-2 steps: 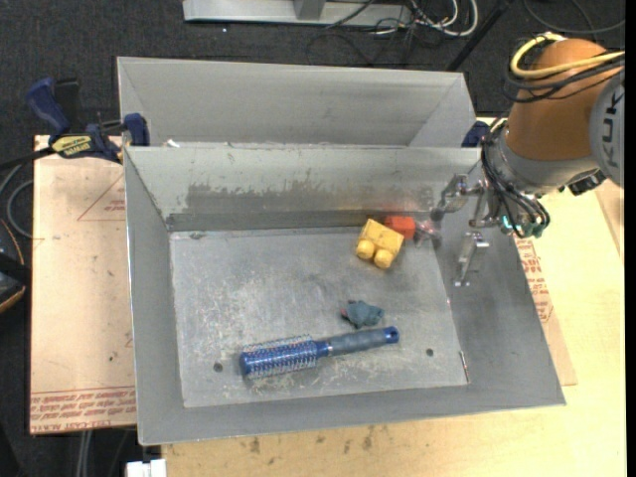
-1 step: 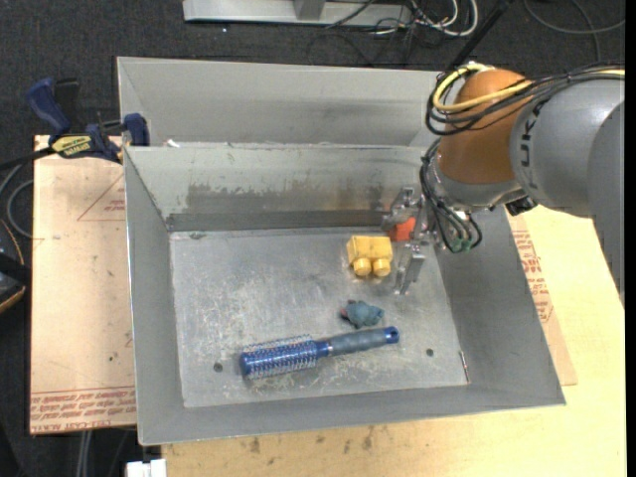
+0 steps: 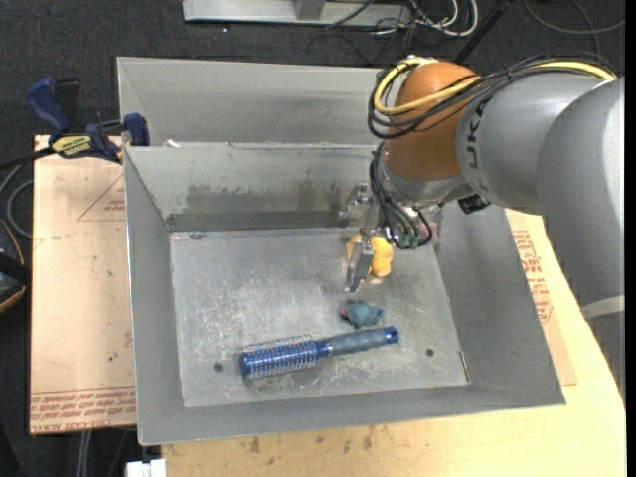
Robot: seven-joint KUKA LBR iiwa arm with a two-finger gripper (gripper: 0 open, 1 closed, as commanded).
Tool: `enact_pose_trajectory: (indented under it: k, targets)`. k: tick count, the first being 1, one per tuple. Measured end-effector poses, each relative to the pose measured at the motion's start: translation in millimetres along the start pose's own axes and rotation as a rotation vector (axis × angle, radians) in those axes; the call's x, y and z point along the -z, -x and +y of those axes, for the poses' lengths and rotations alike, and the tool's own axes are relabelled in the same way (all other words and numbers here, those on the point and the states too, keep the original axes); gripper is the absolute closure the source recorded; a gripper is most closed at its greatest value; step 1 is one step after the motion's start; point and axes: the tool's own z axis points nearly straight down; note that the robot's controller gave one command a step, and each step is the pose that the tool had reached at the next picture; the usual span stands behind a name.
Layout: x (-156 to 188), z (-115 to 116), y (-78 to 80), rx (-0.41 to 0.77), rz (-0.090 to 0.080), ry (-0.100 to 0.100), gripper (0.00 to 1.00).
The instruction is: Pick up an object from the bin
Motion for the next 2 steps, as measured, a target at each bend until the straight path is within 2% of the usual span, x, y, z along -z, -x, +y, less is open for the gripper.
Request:
enact_pose_trajectory:
  k: [1, 2]
  targets:
    - [0, -63, 4.6, -0.010, 0.000, -0.007, 0.00]
    - [-26, -16, 4.3, 0.123, -0.008, -0.006, 0.00]
